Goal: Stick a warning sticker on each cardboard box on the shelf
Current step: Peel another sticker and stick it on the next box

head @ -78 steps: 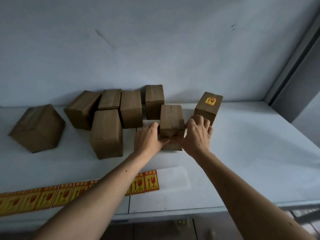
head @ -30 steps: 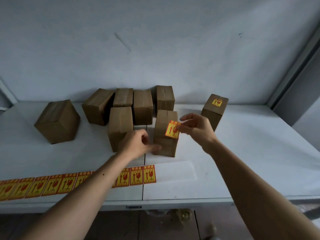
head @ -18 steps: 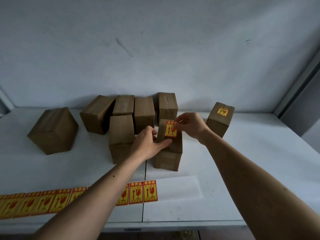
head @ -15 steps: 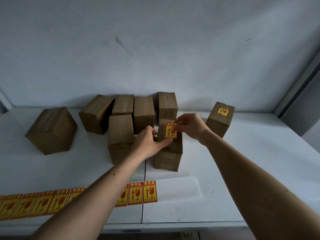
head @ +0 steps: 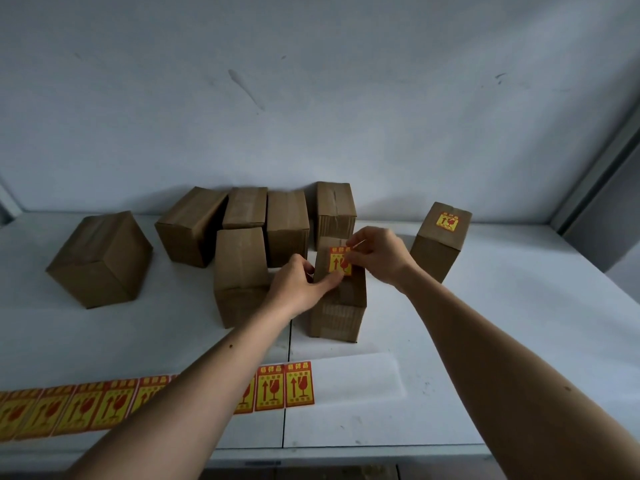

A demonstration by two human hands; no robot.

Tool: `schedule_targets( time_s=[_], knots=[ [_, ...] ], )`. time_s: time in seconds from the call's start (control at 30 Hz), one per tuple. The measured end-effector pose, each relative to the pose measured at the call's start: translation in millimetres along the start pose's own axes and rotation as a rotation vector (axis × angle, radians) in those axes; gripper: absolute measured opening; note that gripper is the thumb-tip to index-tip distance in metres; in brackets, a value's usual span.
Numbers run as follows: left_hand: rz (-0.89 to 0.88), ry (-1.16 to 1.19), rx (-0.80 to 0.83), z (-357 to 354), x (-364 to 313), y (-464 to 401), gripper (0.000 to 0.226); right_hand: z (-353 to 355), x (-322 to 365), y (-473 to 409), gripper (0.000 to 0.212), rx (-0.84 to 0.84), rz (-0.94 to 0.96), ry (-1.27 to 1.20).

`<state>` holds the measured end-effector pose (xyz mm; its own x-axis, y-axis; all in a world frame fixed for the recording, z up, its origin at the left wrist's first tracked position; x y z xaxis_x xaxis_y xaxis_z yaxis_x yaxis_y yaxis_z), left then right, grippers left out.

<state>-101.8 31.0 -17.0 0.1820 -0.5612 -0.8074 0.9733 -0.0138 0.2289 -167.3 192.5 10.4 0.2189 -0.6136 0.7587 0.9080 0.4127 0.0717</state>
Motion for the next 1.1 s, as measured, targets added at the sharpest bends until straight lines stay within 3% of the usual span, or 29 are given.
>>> schedule_targets(
  time_s=[0.4, 0.6, 0.8, 0.93, 1.1],
  knots=[
    [0.105, 0.237, -0.013, -9, -1, -3, 0.047, -18, 2, 6, 0.035, -0.203, -0.002, 0.055],
    [0.098, 0.299, 0.008, -8, -1, -1, 0.045, -27, 2, -9, 0.053, -0.305, -0.115, 0.033],
    [0.099, 0.331, 0.014, -13, -2, -1, 0.047, -31, -6, -14, 0.048, -0.348, -0.234, -0.171],
    [0.104, 0.373, 0.007, -17, 1, -1, 0.043, -31, -15, -1, 0.050, -0.298, -0.263, -0.439],
    [0.126, 0.409, -0.001, -18, -3, -2, 0.045, -28, -21, 18, 0.070, -0.056, -0.288, -0.659]
  ],
)
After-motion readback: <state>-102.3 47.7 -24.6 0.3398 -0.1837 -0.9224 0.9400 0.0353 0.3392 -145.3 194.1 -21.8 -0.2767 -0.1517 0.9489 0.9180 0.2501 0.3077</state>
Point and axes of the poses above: each hand's wrist, its own y-axis away from the middle knuckle, its own z-axis out of the back of the hand, x = y × z, the point moved 1 cm from there along -y, towards the middle knuckle, and after that the axes turned 13 degrees about x, right-handed, at the moved point
